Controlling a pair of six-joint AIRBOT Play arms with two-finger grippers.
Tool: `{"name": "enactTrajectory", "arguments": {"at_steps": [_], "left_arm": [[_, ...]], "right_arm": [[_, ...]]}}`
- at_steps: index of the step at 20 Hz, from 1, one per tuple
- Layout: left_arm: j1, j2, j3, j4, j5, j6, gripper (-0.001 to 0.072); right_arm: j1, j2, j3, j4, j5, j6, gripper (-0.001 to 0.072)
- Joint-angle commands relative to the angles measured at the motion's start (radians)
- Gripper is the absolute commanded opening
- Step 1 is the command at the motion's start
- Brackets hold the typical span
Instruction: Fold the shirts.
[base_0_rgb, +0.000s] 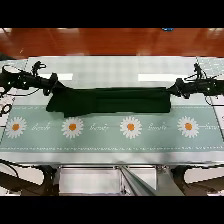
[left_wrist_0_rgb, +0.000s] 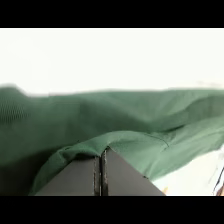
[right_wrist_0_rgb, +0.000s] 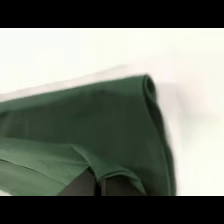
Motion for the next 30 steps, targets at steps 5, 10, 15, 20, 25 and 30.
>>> {"name": "enactTrajectory", "arguments": {"at_steps": [5,10,15,20,25,30], "left_arm": [[-0.008,-0.044,0.075,-0.042,0.074,0.014,0.0019],[-0.025,-0.044,0.076,-0.054,0.133,0.021,0.0019],[-0.045,-0.052,0.077,-0.052,0.142,0.055,0.0021],[-0.006,-0.061,0.159,-0.029,-0.080,0.016,0.0509],[0.198,0.111,0.182,0.126,-0.237,-0.060,0.0508],[0.167,0.465,-0.270,0.030,0.091,0.114,0.0508]], "right_arm": [[0.001,-0.054,0.003,0.041,-0.031,-0.024,0.0029],[0.001,-0.054,0.003,0.064,-0.042,-0.023,0.0029],[0.001,-0.054,0.003,0.068,-0.051,-0.023,0.0034],[-0.067,-0.036,0.084,0.013,0.056,-0.012,0.0416],[-0.332,0.162,0.118,-0.074,0.193,-0.011,0.0416],[-0.389,0.290,-0.238,-0.066,0.021,-0.007,0.0416]]}}
